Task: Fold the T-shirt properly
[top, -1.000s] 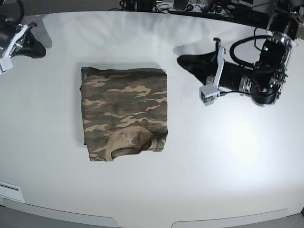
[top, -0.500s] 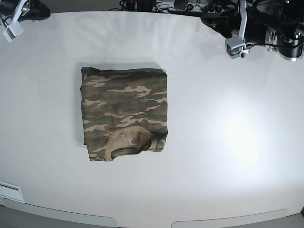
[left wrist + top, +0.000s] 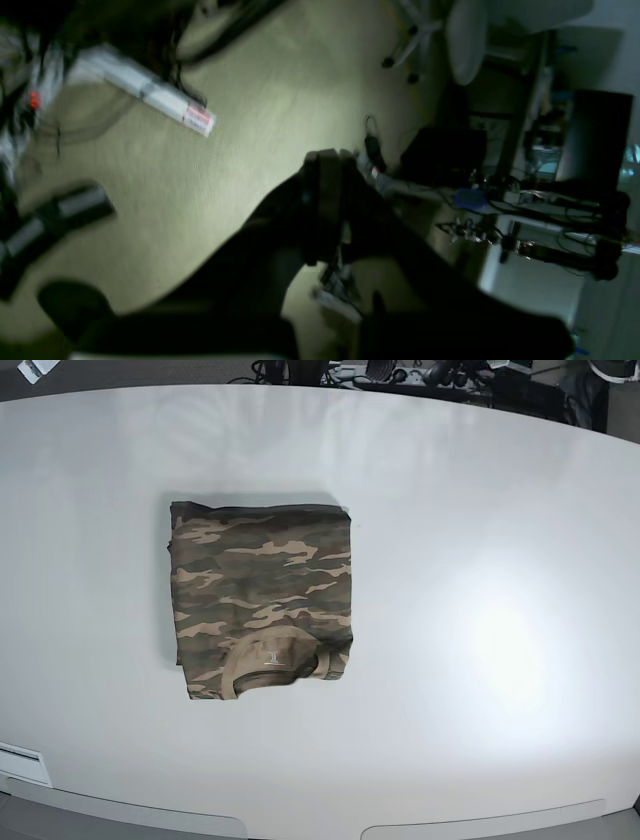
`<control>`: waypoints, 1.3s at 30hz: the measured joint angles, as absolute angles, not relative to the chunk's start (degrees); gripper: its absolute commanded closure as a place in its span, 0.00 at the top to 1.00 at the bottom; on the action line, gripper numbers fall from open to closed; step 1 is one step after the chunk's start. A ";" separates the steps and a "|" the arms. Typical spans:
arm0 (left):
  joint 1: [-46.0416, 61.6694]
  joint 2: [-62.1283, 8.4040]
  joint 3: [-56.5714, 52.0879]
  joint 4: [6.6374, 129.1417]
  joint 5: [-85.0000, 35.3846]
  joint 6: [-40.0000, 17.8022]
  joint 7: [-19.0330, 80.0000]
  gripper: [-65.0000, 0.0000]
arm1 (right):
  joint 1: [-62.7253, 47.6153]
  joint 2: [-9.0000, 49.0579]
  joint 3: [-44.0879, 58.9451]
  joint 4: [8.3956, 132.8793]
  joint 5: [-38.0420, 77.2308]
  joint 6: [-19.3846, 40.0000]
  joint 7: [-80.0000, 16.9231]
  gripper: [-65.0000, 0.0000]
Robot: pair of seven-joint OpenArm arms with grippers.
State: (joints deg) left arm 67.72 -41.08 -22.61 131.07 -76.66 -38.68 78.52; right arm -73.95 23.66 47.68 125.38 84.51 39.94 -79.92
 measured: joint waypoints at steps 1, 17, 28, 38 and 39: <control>69.34 -39.99 -22.61 130.78 -75.16 -38.63 76.34 0.00 | -73.93 23.40 46.78 124.42 84.51 39.97 -79.94 0.00; 64.62 -27.18 -10.33 103.13 -51.88 -39.03 60.73 0.00 | -60.64 22.92 15.09 89.36 66.02 39.75 -68.90 0.00; 40.10 -17.54 -2.11 66.81 -30.06 -37.17 35.53 0.00 | -39.57 22.72 -0.12 63.59 45.30 39.53 -45.74 0.00; 19.97 -14.46 9.19 36.07 -6.74 -24.58 3.95 0.00 | -24.95 16.14 -4.40 49.58 23.73 37.08 -24.38 0.00; 19.00 -14.02 10.13 34.57 -6.17 -22.20 1.65 0.00 | -24.29 15.44 -4.51 48.73 21.76 35.38 -23.51 0.00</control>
State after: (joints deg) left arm 19.00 -14.02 10.13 34.57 -6.17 -22.20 1.65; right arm -24.29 15.44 -4.51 48.73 21.76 35.38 -23.51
